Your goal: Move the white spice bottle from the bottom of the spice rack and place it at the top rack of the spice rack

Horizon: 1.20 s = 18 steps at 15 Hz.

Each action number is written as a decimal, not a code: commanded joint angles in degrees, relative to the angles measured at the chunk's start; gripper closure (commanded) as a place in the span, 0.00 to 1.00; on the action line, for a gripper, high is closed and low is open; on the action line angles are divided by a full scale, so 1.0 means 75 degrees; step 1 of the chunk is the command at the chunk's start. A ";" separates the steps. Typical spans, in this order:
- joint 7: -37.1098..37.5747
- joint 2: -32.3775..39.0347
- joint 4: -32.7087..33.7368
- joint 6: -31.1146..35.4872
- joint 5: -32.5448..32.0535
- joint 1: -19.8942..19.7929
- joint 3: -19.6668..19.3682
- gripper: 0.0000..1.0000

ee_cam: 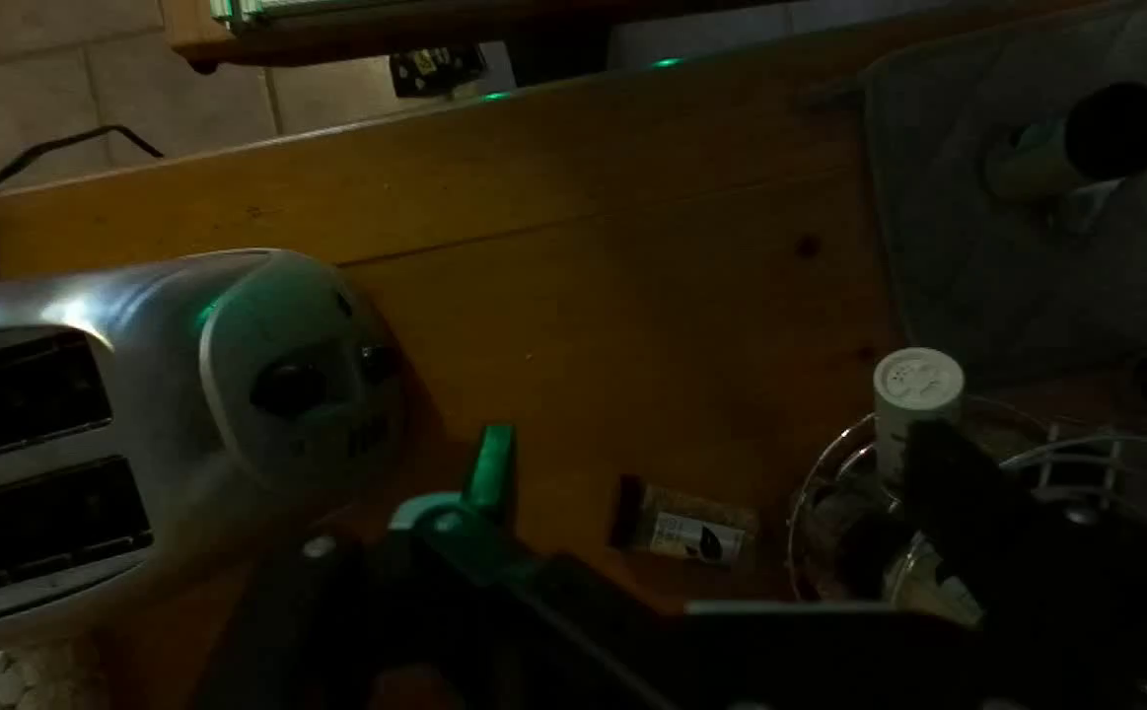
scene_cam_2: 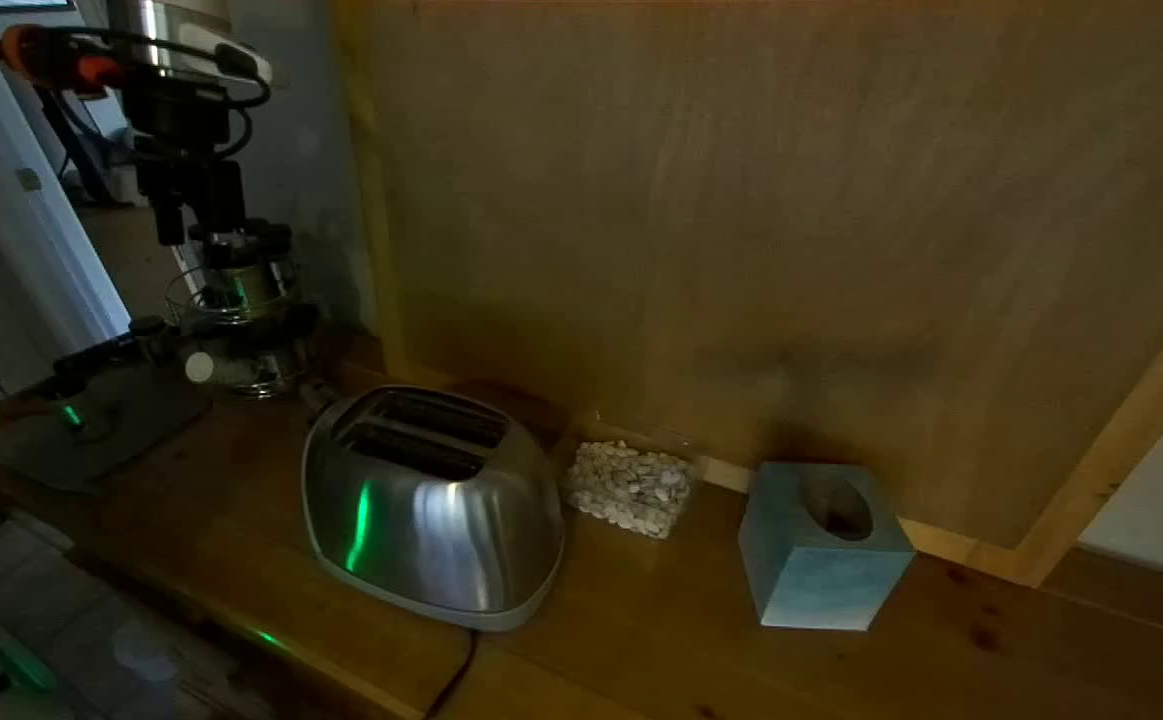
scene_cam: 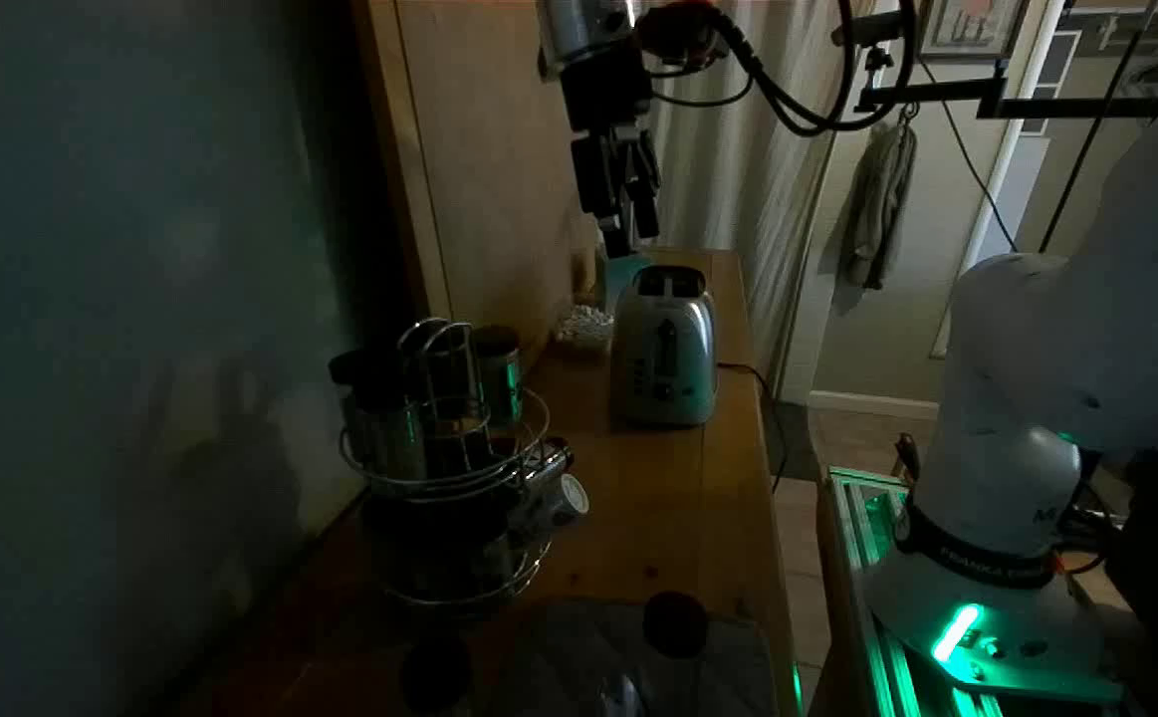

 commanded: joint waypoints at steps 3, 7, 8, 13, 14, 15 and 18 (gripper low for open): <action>-0.0016 0.0007 0.0019 -0.0019 0.0011 -0.0045 0.0036 0.00; -0.0459 -0.0311 -0.0617 0.0349 0.0173 0.0085 -0.0006 0.00; -0.0764 -0.0454 -0.0879 0.0579 0.0211 0.0167 -0.0014 0.00; -0.2363 -0.1033 -0.2022 0.1451 0.0870 0.0589 -0.0184 0.00; -0.2663 -0.1096 -0.2216 0.1527 0.1079 0.0681 -0.0222 0.00; -0.2971 -0.1093 -0.2443 0.1658 0.1272 0.0782 -0.0243 0.00; -0.3834 -0.1037 -0.3071 0.2281 0.1962 0.1104 -0.0297 0.00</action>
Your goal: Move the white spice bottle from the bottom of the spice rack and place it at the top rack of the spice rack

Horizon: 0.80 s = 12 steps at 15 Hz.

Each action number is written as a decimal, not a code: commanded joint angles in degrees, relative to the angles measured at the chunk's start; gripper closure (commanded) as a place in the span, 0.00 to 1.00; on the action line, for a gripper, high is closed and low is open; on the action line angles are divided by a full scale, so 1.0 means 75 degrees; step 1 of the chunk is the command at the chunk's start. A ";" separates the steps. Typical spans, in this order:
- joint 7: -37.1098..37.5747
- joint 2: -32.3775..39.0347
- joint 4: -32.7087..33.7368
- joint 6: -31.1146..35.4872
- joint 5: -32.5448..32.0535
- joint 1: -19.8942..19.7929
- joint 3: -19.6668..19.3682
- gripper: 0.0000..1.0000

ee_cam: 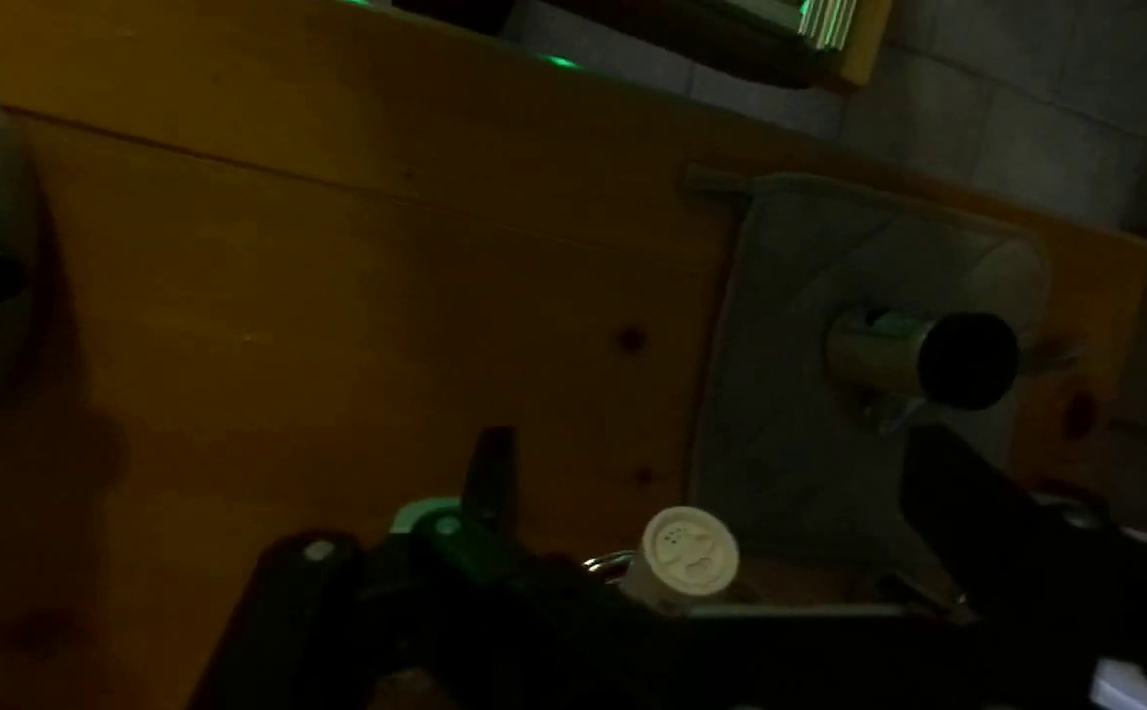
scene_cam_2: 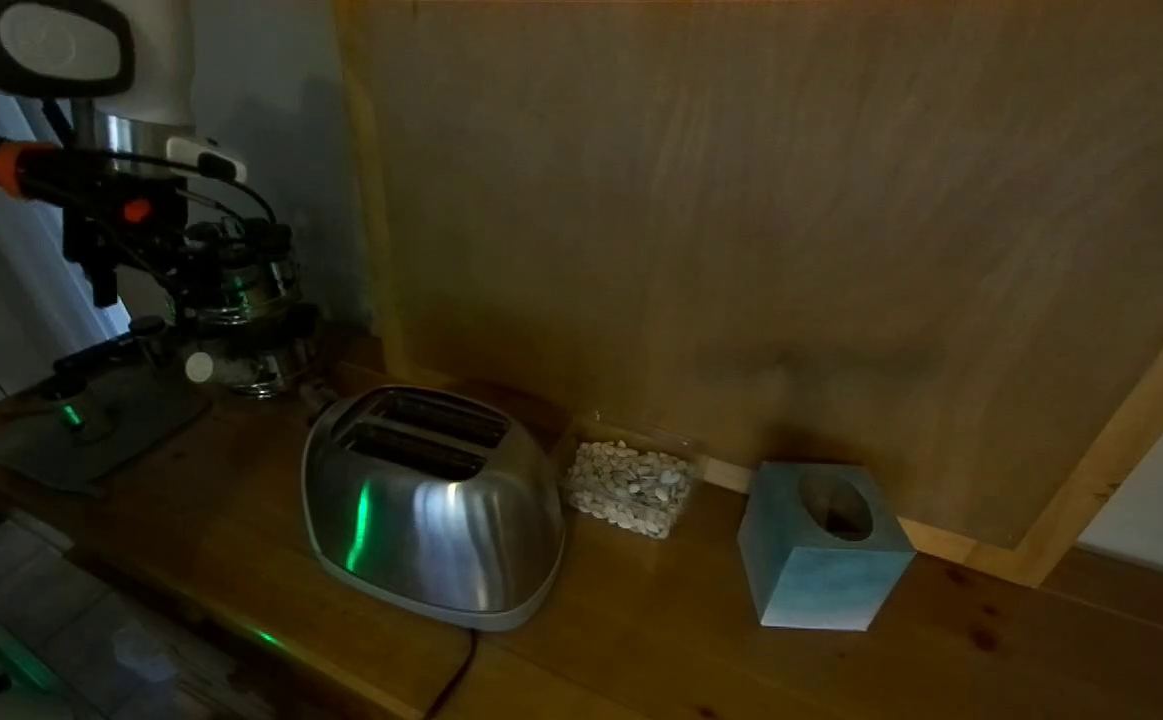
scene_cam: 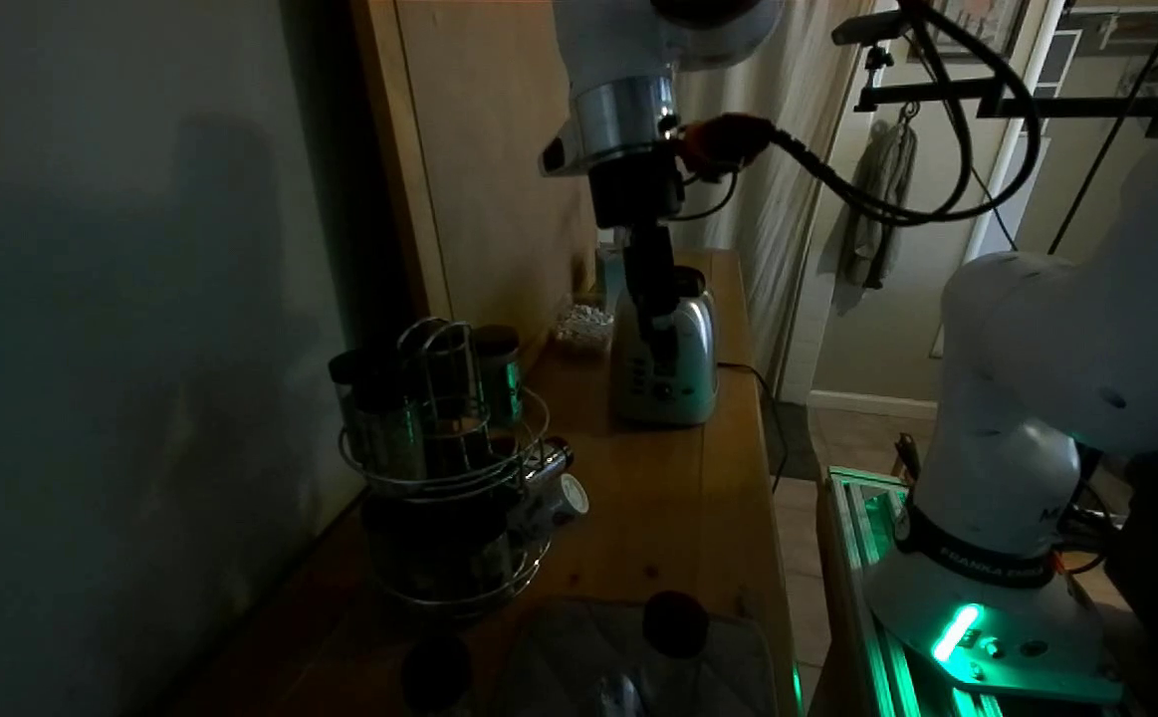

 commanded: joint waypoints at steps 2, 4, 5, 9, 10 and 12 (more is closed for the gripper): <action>-0.1062 -0.0023 -0.1039 0.1196 0.1108 0.0487 -0.0125 0.00; -0.1036 0.0055 -0.1367 0.1994 0.1370 0.0538 -0.0043 0.00; -0.1046 0.0058 -0.1532 0.2391 0.1491 0.0576 -0.0041 0.00; -0.0992 0.0101 -0.1657 0.3055 0.1494 0.0644 -0.0080 0.00; -0.1042 0.0096 -0.1752 0.3320 0.1567 0.0677 -0.0101 0.00; -0.1053 0.0093 -0.1810 0.3460 0.1584 0.0701 -0.0115 0.00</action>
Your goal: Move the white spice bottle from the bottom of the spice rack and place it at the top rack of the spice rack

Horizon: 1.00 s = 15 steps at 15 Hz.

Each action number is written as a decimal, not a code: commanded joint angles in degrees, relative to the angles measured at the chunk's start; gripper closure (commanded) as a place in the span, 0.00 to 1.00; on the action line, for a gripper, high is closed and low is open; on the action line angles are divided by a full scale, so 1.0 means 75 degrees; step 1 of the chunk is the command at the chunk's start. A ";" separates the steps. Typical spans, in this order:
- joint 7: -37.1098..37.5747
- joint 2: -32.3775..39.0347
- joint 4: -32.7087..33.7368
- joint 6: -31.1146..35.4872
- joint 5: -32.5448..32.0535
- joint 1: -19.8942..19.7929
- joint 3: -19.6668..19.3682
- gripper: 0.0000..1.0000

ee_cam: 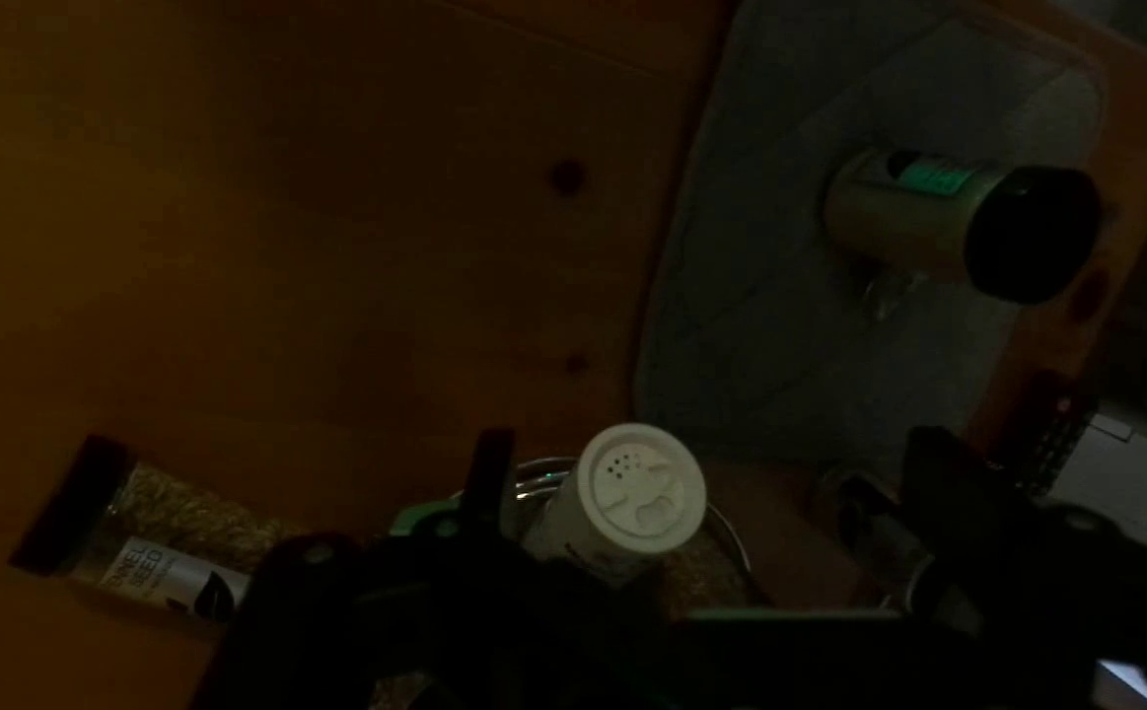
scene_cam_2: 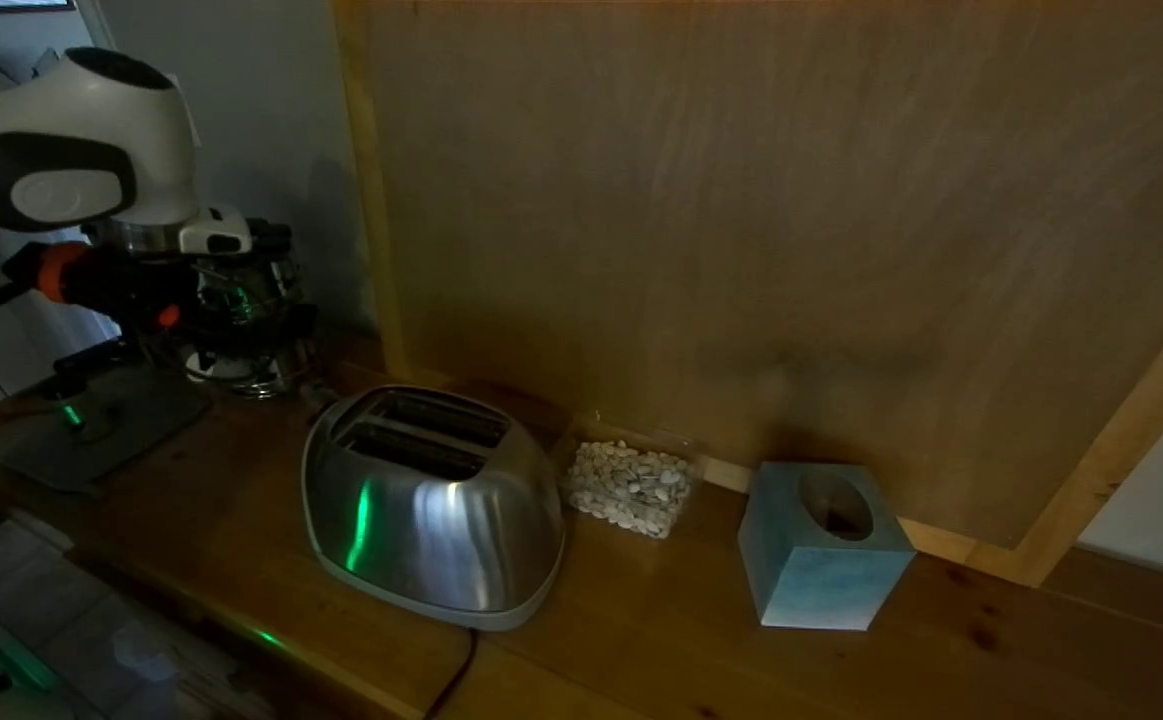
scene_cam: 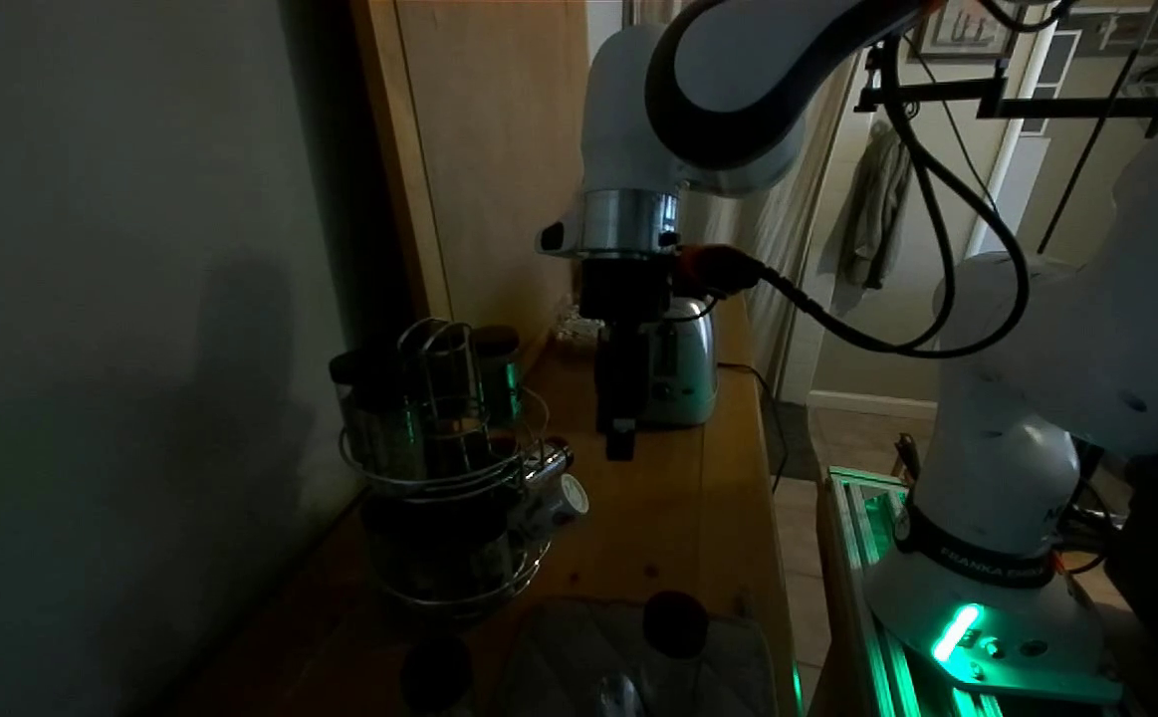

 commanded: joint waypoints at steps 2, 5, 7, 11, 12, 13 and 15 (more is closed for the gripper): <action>0.0053 0.0103 -0.0012 0.0228 0.0076 0.0071 -0.0101 0.00; -0.0153 0.0282 -0.0064 0.0500 0.0257 0.0165 -0.0200 0.00; -0.0194 0.0402 -0.0082 0.0662 0.0359 0.0237 -0.0227 0.00; -0.0329 0.0653 -0.0113 0.0995 0.0773 0.0455 -0.0212 0.00; -0.0355 0.0681 -0.0138 0.1084 0.0861 0.0504 -0.0193 0.00; -0.0378 0.0726 -0.0155 0.1215 0.0976 0.0545 -0.0193 0.00; -0.0386 0.0797 -0.0219 0.1450 0.1100 0.0595 -0.0177 0.00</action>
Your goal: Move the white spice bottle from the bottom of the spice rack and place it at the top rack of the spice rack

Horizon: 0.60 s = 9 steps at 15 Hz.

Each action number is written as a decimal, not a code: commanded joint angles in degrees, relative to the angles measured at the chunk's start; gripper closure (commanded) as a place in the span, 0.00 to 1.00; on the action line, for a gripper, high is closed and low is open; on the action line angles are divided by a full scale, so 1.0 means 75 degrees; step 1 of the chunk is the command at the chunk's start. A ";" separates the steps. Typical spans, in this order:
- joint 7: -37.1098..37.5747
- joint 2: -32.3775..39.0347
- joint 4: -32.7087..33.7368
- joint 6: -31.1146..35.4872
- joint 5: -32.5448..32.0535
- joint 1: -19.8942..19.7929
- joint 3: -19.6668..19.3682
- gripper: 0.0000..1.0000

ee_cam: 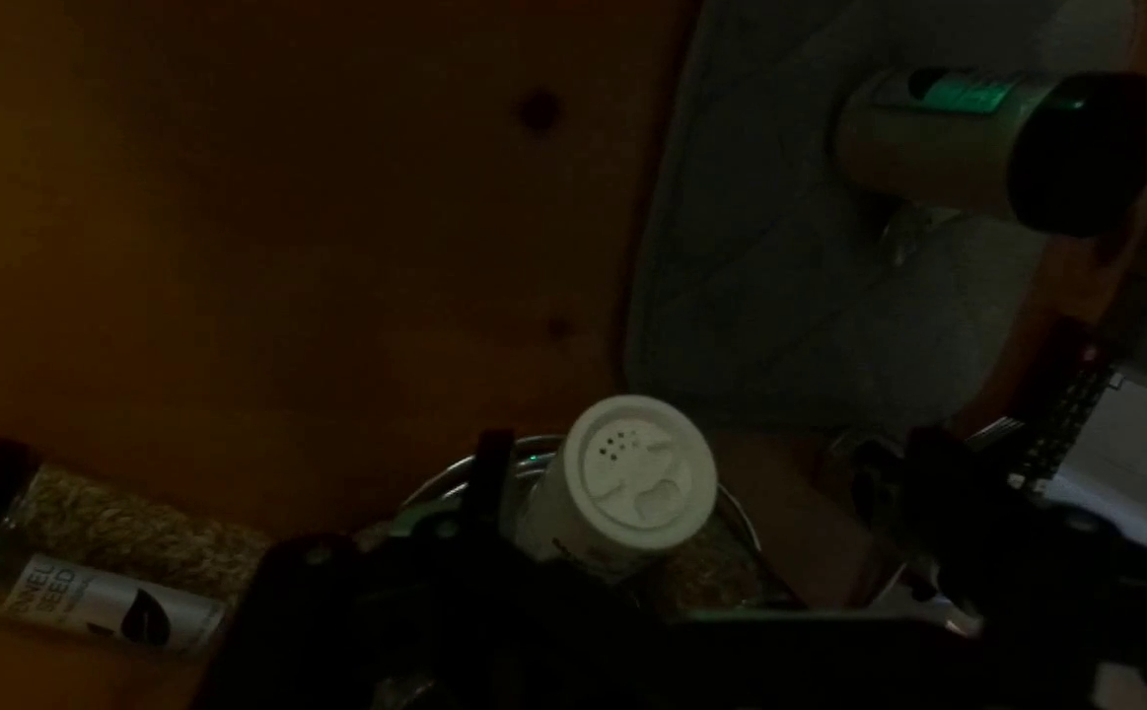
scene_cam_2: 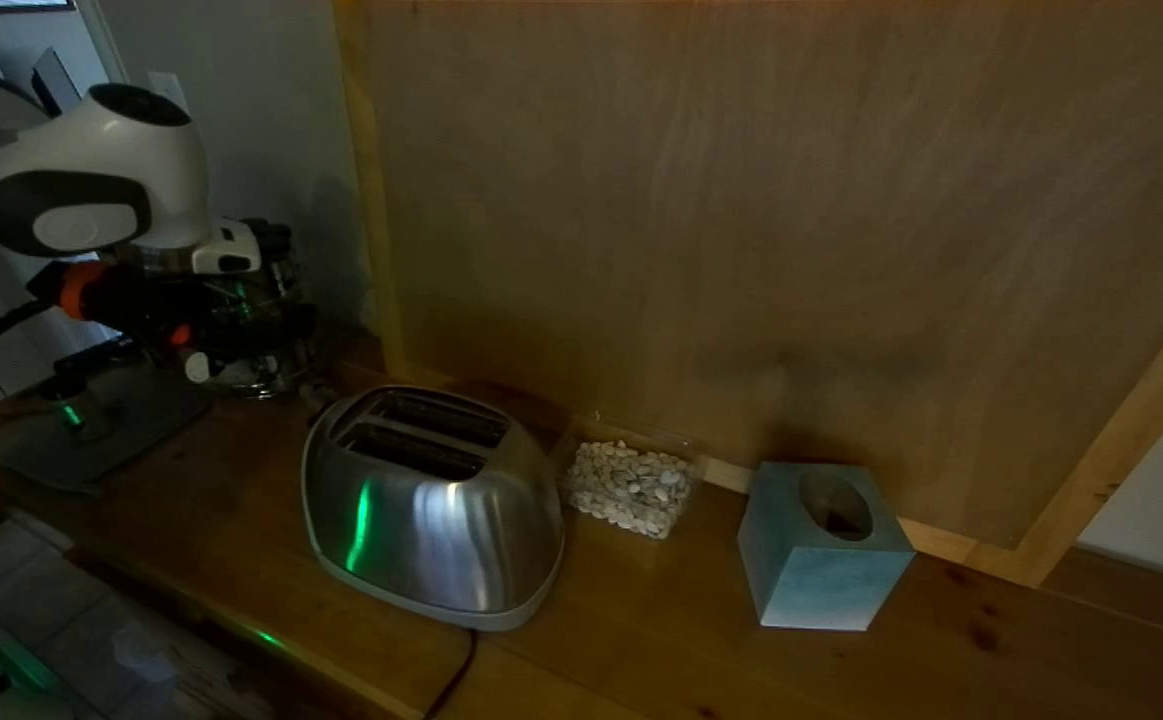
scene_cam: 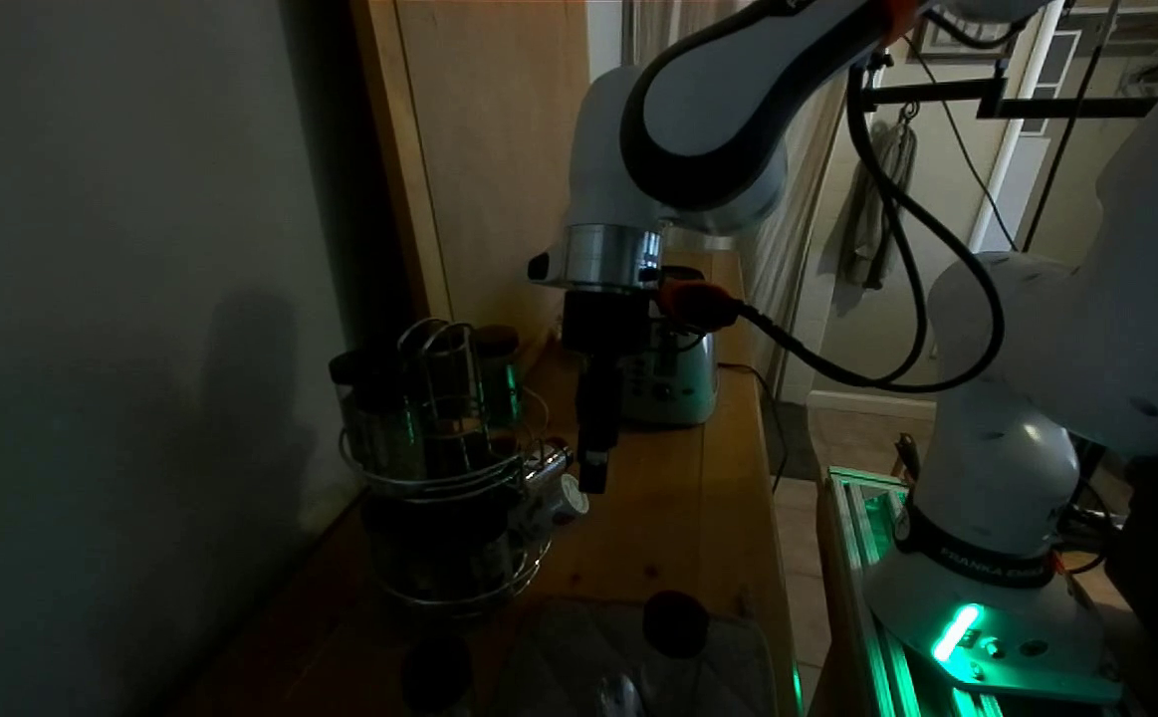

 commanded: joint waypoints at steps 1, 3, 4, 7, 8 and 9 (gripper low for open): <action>-0.0209 0.0162 -0.0161 0.0582 0.0420 0.0160 -0.0033 0.00; -0.0205 0.0254 -0.0241 0.0952 0.0461 0.0193 -0.0006 0.00; -0.0196 0.0315 -0.0253 0.1123 0.0486 0.0209 -0.0010 0.00; -0.0192 0.0536 -0.0231 0.1577 0.0588 0.0323 -0.0038 0.00; -0.0194 0.0587 -0.0256 0.1693 0.0623 0.0365 -0.0039 0.00; -0.0197 0.0628 -0.0258 0.1770 0.0681 0.0415 -0.0039 0.00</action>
